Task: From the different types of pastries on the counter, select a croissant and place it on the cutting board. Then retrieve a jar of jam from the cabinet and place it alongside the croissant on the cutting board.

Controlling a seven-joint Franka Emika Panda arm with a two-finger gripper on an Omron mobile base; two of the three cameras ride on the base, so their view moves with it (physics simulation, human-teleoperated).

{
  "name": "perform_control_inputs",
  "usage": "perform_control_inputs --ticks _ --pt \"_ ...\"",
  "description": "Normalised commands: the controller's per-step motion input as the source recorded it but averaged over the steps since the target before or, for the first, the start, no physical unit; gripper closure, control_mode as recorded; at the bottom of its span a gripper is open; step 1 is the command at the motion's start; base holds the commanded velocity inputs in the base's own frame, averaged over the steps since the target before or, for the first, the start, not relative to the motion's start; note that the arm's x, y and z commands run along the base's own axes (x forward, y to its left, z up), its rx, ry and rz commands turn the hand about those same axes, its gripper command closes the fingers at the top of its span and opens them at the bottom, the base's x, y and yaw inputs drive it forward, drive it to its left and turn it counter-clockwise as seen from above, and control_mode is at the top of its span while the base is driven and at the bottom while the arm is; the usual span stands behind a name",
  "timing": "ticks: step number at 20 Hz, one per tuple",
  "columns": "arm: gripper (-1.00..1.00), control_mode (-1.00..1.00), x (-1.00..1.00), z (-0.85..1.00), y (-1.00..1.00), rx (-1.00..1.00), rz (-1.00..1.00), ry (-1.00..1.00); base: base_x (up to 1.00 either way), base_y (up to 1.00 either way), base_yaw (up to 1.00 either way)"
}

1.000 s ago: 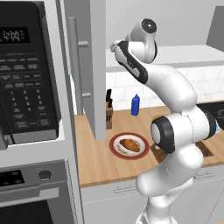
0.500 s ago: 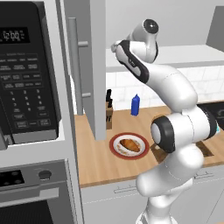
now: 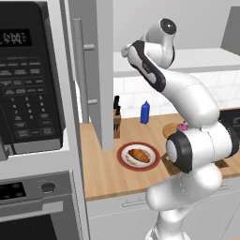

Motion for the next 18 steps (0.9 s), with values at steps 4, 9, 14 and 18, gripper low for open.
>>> perform_control_inputs --ticks 4,9,14,18 --pt "1.0 -1.0 -0.91 0.01 0.0 0.0 0.03 -0.02 0.0 0.0 0.0" --pt "1.0 -1.0 -1.0 0.0 0.0 -0.05 0.08 -0.06 0.0 0.0 0.0" --pt "1.0 -1.0 -1.0 0.0 -0.01 -0.03 0.12 0.0 0.0 0.0 0.0" --pt "1.0 -1.0 -0.94 0.0 -0.04 -0.09 0.19 0.01 0.0 0.0 0.0"
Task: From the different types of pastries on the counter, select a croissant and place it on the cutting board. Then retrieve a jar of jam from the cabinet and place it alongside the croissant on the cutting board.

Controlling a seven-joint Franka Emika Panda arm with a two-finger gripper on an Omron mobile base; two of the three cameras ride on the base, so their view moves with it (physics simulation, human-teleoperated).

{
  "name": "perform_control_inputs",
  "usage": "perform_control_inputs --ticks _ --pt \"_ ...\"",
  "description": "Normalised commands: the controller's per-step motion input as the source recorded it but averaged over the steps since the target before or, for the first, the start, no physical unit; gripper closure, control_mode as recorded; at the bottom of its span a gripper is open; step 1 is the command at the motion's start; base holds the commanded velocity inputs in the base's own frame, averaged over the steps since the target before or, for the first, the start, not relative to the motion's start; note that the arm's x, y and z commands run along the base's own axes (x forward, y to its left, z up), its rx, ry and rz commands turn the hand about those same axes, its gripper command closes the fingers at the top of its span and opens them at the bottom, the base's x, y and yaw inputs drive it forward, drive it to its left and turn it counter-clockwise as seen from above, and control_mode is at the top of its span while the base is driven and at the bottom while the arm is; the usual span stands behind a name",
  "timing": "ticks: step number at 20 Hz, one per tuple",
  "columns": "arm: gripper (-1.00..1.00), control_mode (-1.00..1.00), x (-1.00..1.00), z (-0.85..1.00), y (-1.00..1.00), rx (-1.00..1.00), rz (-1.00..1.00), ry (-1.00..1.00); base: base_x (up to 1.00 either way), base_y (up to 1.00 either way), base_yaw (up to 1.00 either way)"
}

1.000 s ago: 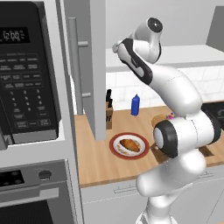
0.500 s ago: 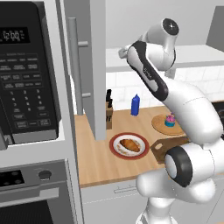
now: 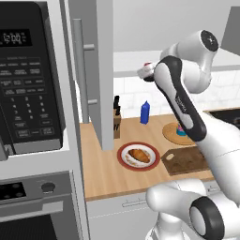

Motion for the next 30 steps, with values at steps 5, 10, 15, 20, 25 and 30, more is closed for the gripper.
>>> perform_control_inputs --ticks 5,10,15,20,25,30 --pt "1.0 -1.0 -0.94 0.0 0.0 -0.15 0.26 0.06 0.0 0.0 0.0" --pt "1.0 -1.0 -0.96 0.0 -0.06 -0.14 0.27 0.09 0.0 0.0 0.0" --pt "1.0 -1.0 -0.91 -0.14 -0.17 -0.09 0.24 0.04 0.0 0.0 0.0" --pt "1.0 -1.0 -0.78 -0.36 -0.32 -0.05 0.22 0.03 0.0 0.0 0.0" --pt "1.0 -1.0 -0.05 -0.69 -0.05 -0.03 0.3 0.03 0.0 0.0 0.0" --pt "1.0 -1.0 -0.03 -0.53 -0.04 0.0 0.11 0.0 0.0 0.0 0.0"
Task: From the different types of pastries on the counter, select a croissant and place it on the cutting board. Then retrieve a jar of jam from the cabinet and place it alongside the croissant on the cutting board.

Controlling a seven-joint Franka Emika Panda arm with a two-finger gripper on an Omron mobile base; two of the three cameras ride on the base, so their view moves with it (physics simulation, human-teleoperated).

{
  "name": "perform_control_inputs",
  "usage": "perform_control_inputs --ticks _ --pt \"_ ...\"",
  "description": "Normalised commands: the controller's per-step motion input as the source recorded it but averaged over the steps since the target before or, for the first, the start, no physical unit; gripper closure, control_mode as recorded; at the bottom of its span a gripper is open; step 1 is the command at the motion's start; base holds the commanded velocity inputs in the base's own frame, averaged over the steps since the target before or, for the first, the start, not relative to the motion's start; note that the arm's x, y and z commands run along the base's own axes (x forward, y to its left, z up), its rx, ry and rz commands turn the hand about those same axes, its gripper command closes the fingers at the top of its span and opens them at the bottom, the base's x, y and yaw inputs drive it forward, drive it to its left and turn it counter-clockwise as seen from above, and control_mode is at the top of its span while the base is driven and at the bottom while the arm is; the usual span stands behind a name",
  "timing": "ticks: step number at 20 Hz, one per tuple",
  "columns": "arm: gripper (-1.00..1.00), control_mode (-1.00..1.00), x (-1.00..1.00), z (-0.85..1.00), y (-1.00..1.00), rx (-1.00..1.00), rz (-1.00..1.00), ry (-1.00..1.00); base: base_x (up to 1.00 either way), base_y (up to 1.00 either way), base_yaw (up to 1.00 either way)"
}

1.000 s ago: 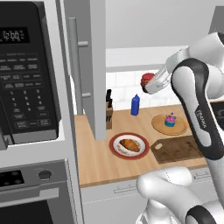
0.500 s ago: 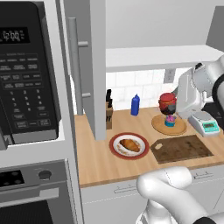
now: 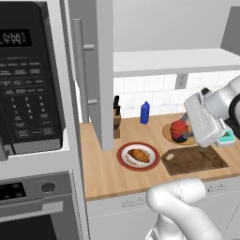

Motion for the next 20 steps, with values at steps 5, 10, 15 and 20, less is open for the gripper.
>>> perform_control_inputs --ticks 5,10,15,20 --pt "1.0 -1.0 -0.04 -0.36 -0.17 0.0 0.01 0.0 0.0 0.0 0.0" --pt "1.0 -1.0 0.0 -0.07 -0.48 0.02 0.09 0.01 0.0 0.0 0.0" --pt "1.0 -1.0 0.07 0.0 -0.47 0.1 0.24 0.05 0.0 0.0 0.0" --pt "1.0 -1.0 0.03 0.0 -0.29 0.11 0.25 0.09 0.0 0.0 0.0"
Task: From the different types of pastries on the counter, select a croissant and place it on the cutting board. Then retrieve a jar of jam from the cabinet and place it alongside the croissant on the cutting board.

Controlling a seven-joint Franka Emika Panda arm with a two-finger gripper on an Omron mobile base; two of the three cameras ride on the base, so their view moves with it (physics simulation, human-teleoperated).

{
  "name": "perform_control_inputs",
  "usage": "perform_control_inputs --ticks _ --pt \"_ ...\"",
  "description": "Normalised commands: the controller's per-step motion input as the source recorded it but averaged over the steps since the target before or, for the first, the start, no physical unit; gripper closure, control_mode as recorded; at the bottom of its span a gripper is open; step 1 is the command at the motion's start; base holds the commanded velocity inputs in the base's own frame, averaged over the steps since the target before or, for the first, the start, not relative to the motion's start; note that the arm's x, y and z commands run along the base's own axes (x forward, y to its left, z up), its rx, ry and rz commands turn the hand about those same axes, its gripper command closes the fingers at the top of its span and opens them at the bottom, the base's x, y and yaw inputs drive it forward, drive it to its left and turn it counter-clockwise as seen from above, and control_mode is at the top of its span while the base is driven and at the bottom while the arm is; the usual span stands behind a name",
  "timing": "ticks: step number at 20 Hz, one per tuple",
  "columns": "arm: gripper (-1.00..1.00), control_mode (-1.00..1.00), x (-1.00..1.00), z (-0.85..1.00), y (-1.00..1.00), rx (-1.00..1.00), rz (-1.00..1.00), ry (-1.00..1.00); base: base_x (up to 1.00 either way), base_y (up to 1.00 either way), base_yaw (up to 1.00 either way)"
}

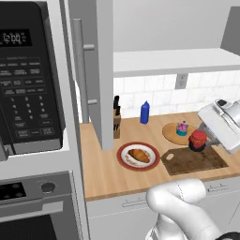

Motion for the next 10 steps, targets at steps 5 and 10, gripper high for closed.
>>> perform_control_inputs --ticks 5,10 --pt "1.0 -1.0 -0.03 0.0 -0.29 0.09 0.21 0.06 0.0 0.0 0.0" --pt "1.0 -1.0 -0.1 0.0 -0.17 0.01 0.1 0.03 0.0 0.0 0.0"
